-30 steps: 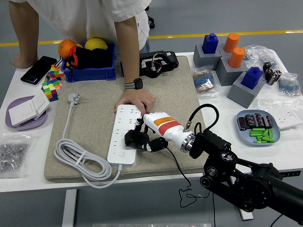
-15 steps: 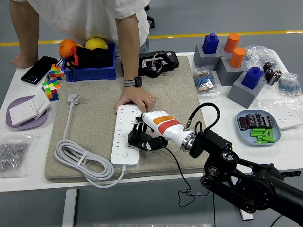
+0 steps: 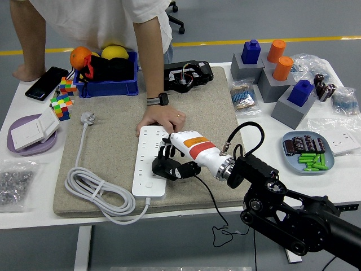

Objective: Press the white button,pick up the black plug,place it near the board,insert it into the board

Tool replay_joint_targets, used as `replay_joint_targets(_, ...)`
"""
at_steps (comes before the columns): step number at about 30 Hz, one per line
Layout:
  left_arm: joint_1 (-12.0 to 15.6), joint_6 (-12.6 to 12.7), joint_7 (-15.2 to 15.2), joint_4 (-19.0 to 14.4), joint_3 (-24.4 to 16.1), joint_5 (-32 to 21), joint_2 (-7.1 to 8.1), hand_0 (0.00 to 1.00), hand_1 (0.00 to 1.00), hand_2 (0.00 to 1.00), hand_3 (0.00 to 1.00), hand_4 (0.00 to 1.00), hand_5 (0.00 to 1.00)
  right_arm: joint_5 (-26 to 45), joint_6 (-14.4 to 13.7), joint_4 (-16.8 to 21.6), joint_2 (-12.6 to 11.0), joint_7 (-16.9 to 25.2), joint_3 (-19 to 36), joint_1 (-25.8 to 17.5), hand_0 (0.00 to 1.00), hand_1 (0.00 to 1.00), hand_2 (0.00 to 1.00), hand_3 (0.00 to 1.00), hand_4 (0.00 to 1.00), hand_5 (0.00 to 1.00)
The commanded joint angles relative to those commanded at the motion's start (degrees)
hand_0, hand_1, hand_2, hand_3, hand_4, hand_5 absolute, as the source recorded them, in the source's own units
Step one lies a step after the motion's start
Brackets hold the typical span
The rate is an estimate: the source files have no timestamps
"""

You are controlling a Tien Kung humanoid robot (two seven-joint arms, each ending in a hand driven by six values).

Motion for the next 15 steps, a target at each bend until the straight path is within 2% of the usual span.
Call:
replay_joint_targets(10,0.02,-0.06,0.01,0.0,-0.01,0.29,-0.01,0.648,0.639,0.632,0.678,0.511,0.108,-0.41,-0.49,2.02,-0.38,0.05,2.39,-1.6,0.301,0.433,0.447,0.455,0.862,0.002)
replay_joint_targets(15,0.18,-0.07,0.04,0.0,0.08,0.14,-0.01,0.648,0.638,0.632,0.677,0.511,0.108,0.17,-3.08,2.04,-0.6,1.86,3.23,-3.85,0.301,0.433,0.446,0.457,0.863,0.002)
